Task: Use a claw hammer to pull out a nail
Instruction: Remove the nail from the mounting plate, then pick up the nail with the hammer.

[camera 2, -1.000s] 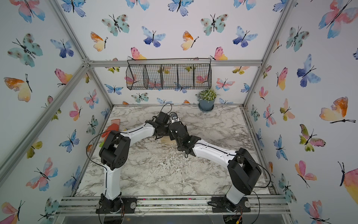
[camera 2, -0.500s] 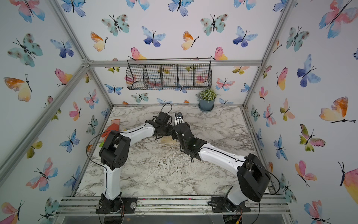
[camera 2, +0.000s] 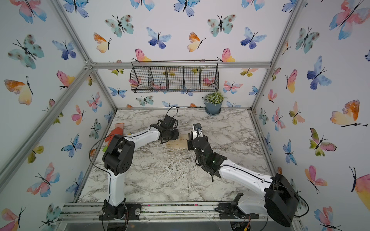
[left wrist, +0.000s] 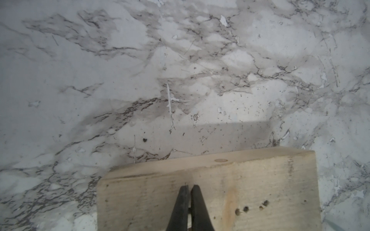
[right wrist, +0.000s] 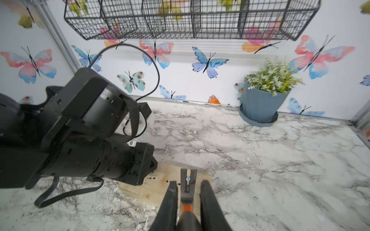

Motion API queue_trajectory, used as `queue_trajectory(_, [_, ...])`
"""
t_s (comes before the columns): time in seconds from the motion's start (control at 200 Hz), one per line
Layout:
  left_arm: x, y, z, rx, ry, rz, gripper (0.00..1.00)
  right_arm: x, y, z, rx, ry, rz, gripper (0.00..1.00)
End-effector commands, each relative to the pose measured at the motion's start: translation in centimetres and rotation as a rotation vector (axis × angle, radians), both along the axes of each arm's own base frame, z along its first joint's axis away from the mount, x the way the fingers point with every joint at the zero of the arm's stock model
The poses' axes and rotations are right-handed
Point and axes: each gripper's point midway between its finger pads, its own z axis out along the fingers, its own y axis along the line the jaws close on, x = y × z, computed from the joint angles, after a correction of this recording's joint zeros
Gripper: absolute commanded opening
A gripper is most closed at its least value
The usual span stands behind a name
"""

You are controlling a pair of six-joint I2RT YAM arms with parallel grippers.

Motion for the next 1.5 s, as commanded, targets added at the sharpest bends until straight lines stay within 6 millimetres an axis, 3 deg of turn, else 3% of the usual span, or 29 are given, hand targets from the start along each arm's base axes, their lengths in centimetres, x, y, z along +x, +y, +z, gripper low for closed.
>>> queue_trajectory(0.0, [-10.6,5.0,-12.6,0.255,0.454,-0.036,0.11,0.4,-2.4,3.8,0.070,-0.063,-0.113,0.03])
queue_trajectory(0.245, [-8.7,3.2,-9.7,0.203,0.392,-0.046,0.14,0.5,-3.1,3.1,0.105,-0.025,-0.097,0.03])
queue_trajectory(0.446, [-7.8,2.3,-8.0,0.172,0.357,-0.062,0.23,0.3,-3.2,3.2,0.144,-0.017,-0.089,0.03])
queue_trajectory(0.726, [-5.5,-0.5,-2.2,0.052,0.248,-0.107,0.34,0.2,-2.2,4.4,0.188,-0.015,-0.024,0.03])
queue_trajectory(0.861, [-5.4,-1.5,0.6,-0.012,0.191,-0.158,0.35,-0.2,-2.1,5.6,0.213,-0.015,0.002,0.03])
queue_trajectory(0.936, [-5.6,-1.4,2.0,-0.036,0.140,-0.178,0.35,-0.1,-2.5,6.3,0.229,0.008,0.005,0.03])
queue_trajectory(0.956, [-5.6,-1.5,3.6,-0.059,0.100,-0.189,0.35,0.0,-2.6,6.5,0.235,0.014,0.007,0.03])
queue_trajectory(1.051, [-6.7,-0.7,6.2,-0.104,-0.012,-0.219,0.39,0.3,-2.9,7.1,0.276,0.052,0.040,0.03])
queue_trajectory(1.286, [-9.2,2.9,12.5,-0.148,-0.355,-0.236,0.64,1.3,-4.1,8.4,0.324,0.121,0.109,0.03])
queue_trajectory(1.492, [-9.9,3.5,15.5,-0.152,-0.516,-0.296,0.68,1.1,-2.9,9.2,0.379,0.160,0.212,0.03])
